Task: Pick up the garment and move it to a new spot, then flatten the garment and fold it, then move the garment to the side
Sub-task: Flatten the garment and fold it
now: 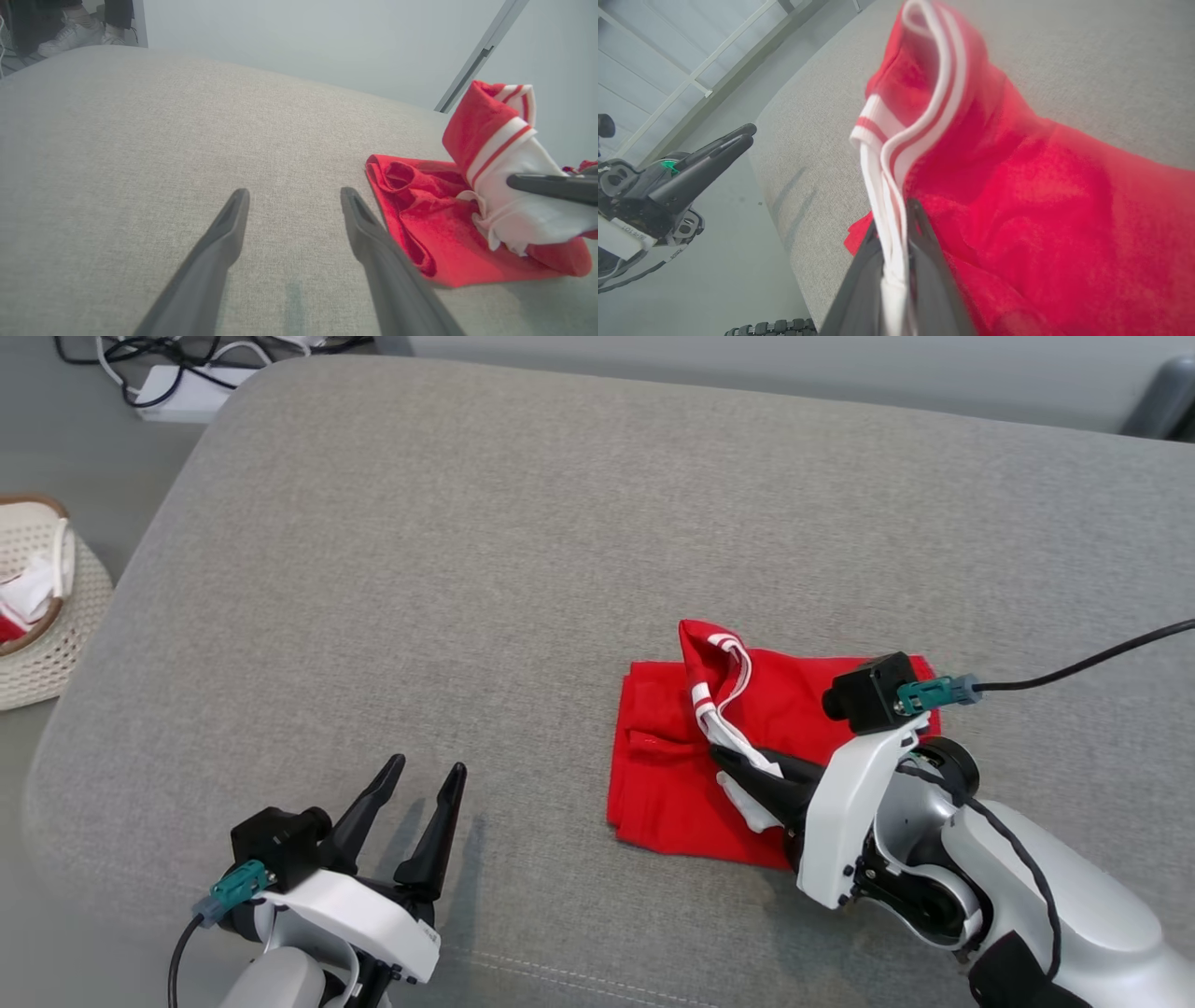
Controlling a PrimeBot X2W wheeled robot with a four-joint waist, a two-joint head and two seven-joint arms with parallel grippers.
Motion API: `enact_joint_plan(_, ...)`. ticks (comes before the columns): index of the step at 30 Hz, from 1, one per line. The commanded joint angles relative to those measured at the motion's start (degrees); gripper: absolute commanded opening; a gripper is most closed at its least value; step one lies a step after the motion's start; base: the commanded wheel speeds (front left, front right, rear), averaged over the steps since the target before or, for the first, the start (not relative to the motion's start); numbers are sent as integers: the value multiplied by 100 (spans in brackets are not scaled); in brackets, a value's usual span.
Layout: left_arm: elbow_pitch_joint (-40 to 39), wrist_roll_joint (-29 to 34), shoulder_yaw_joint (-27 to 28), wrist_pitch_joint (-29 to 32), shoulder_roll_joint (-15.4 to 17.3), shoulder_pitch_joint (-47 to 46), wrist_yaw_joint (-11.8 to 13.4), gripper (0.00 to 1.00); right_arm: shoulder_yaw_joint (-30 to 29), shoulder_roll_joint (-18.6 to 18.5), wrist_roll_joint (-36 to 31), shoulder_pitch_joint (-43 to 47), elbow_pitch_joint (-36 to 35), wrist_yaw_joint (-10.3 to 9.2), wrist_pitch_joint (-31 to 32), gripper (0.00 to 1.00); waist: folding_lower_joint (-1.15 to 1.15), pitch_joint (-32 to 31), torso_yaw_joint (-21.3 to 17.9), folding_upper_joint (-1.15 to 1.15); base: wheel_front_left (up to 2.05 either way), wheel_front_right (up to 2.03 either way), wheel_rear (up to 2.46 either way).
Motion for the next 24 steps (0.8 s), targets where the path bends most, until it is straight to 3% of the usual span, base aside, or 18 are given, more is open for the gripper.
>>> enact_joint_plan(1,-149,-15,205,-35,150,-233,-22,100,-66,155,-28,-61,37,0,-135,76,0,52,100,0,0,0,0)
enact_joint_plan(2,-157,-3,196,-35,164,-211,-22,100,-120,260,4,-93,114,0,-263,100,0,77,111,0,0,0,0)
enact_joint_plan(7,-212,46,342,-35,184,-195,-22,100,-344,313,357,-146,-99,0,-533,100,0,91,-18,0,0,0,0)
enact_joint_plan(16,-406,293,514,-35,212,-217,-22,100,-1347,-451,349,232,-221,0,-1040,100,0,-79,-487,0,0,0,0)
enact_joint_plan(21,-456,366,558,-35,197,-146,-22,100,-1568,-589,298,772,-178,0,-1111,100,0,-151,-642,0,0,0,0)
enact_joint_plan(24,-511,396,570,-35,193,-99,-22,100,-1654,-484,314,1106,-146,0,-1166,100,0,-152,-660,0,0,0,0)
